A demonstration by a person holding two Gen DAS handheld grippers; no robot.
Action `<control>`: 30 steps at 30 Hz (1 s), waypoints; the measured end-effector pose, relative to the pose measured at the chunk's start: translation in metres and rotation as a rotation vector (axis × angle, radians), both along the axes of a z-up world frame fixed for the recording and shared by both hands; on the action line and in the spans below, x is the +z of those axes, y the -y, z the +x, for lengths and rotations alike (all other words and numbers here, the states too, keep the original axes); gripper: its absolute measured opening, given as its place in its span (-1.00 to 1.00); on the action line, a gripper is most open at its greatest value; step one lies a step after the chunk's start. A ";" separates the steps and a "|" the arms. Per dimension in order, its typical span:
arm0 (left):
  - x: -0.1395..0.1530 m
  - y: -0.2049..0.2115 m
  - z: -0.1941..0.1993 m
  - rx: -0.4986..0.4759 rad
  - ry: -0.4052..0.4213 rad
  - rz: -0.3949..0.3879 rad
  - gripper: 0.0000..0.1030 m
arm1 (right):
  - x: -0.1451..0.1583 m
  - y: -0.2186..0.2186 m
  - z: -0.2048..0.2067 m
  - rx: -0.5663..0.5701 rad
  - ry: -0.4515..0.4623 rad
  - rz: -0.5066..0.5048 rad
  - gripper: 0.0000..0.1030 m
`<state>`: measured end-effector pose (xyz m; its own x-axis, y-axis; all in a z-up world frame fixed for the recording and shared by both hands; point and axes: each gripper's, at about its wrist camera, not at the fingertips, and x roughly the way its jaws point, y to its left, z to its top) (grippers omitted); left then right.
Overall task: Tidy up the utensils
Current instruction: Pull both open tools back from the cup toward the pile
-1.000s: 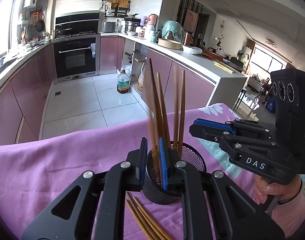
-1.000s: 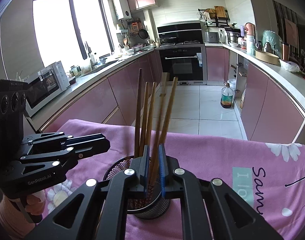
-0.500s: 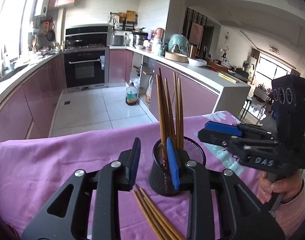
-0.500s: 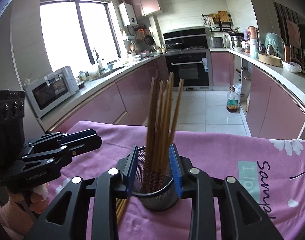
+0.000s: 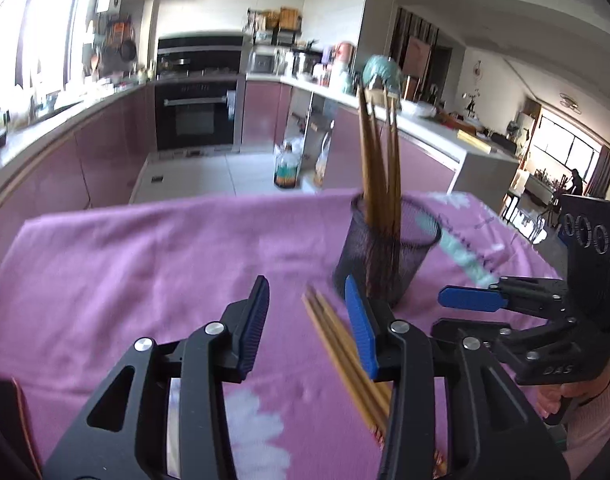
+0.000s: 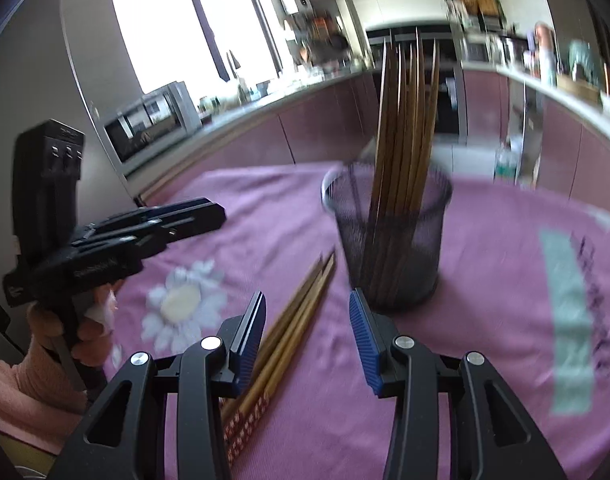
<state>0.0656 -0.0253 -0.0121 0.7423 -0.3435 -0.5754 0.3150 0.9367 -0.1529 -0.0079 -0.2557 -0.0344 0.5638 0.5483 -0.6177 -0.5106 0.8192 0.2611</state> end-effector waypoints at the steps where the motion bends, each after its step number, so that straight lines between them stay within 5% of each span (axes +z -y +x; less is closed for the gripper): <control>1: -0.008 0.001 -0.002 0.005 -0.012 0.010 -0.23 | -0.005 0.000 0.000 -0.001 -0.016 0.000 -0.20; 10: -0.058 0.001 -0.010 -0.031 -0.136 0.010 -0.21 | -0.032 -0.008 -0.010 -0.021 -0.088 -0.026 -0.20; 30: -0.082 0.022 -0.023 -0.080 -0.210 0.043 -0.12 | -0.043 -0.032 -0.019 -0.006 -0.080 -0.128 -0.21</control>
